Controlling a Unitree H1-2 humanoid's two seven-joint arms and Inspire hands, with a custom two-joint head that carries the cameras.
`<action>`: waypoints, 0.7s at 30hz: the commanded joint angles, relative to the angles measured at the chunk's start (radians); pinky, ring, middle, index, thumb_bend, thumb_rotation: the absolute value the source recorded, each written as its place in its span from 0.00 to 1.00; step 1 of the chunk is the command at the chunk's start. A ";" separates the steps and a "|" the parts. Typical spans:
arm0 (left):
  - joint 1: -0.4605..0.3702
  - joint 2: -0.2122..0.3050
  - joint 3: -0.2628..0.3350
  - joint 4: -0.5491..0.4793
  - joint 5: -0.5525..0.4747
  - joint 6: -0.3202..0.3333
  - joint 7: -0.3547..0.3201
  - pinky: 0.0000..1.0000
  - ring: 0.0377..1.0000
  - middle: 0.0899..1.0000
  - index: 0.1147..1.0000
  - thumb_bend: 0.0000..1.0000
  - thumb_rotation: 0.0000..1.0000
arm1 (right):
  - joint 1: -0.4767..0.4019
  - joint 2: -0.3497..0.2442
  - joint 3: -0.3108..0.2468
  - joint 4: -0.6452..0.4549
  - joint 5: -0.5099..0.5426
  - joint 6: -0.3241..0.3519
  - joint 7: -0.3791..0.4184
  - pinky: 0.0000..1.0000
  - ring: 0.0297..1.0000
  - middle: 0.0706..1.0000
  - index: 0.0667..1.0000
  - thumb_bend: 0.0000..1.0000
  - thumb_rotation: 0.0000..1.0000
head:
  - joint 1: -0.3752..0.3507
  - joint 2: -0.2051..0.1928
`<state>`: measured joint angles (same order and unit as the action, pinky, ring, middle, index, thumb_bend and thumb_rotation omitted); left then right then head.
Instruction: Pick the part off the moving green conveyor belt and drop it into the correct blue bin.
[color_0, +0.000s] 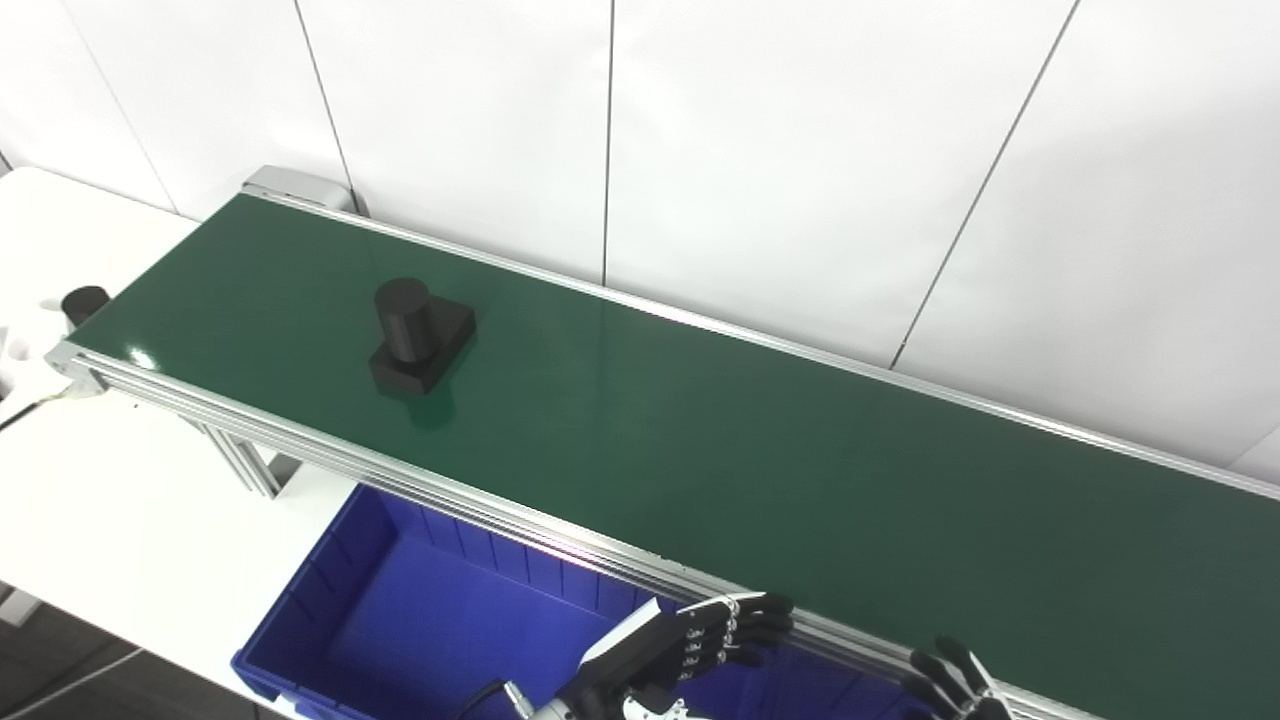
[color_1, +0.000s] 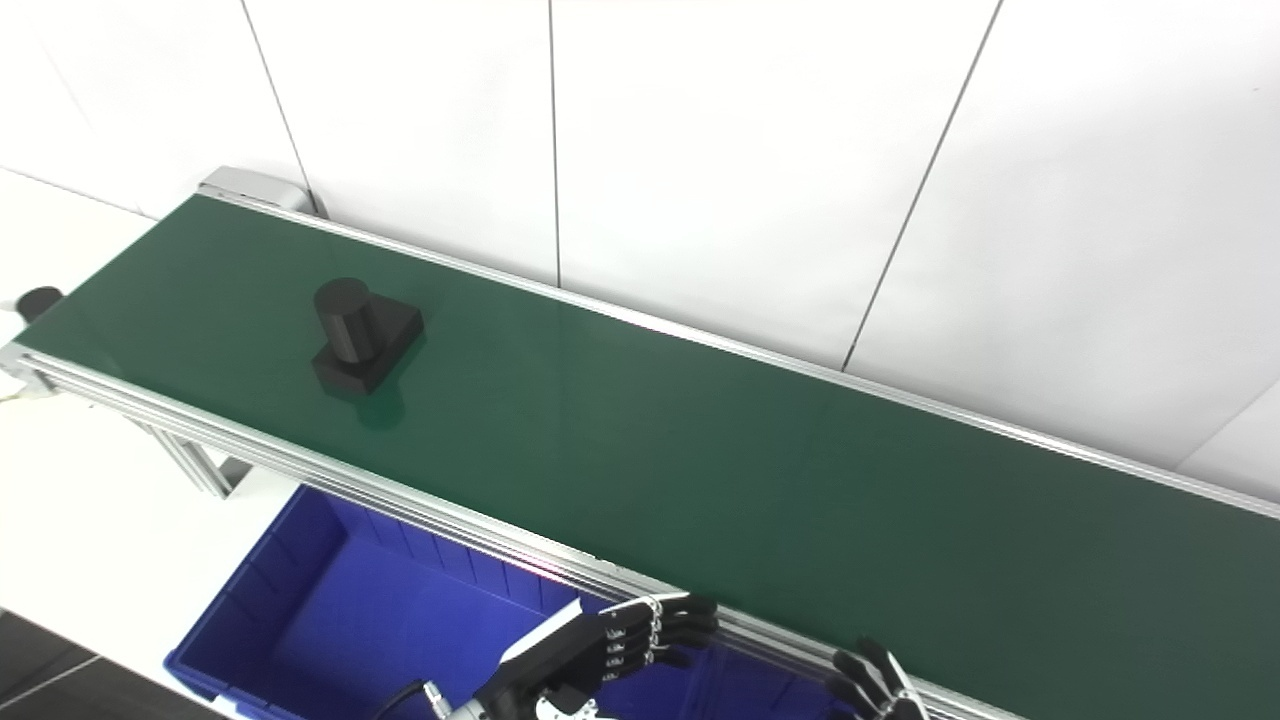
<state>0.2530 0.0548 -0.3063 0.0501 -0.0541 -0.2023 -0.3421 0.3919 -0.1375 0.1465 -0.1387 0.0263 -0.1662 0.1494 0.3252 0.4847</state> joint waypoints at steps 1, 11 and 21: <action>-0.013 -0.014 -0.003 -0.015 0.003 -0.035 0.009 0.82 0.85 0.85 0.85 1.00 0.39 | -0.009 0.000 -0.005 -0.011 0.009 -0.067 0.009 0.73 0.80 0.83 0.89 0.53 0.40 | 0.000 -0.001; -0.023 -0.013 -0.003 0.011 0.000 -0.055 0.007 0.82 0.85 0.85 0.85 1.00 0.39 | -0.013 0.002 -0.006 0.008 0.015 -0.082 0.010 0.74 0.80 0.82 0.88 0.54 0.36 | -0.008 -0.018; -0.023 -0.013 -0.003 0.012 -0.001 -0.053 0.009 0.81 0.85 0.85 0.85 1.00 0.39 | -0.008 0.008 -0.012 0.005 0.014 -0.105 0.003 0.72 0.79 0.81 0.88 0.55 0.33 | -0.009 -0.026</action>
<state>0.2394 0.0520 -0.3064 0.0847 -0.0518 -0.2227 -0.3340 0.3856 -0.1347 0.1401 -0.1117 0.0281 -0.2086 0.1484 0.3160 0.4571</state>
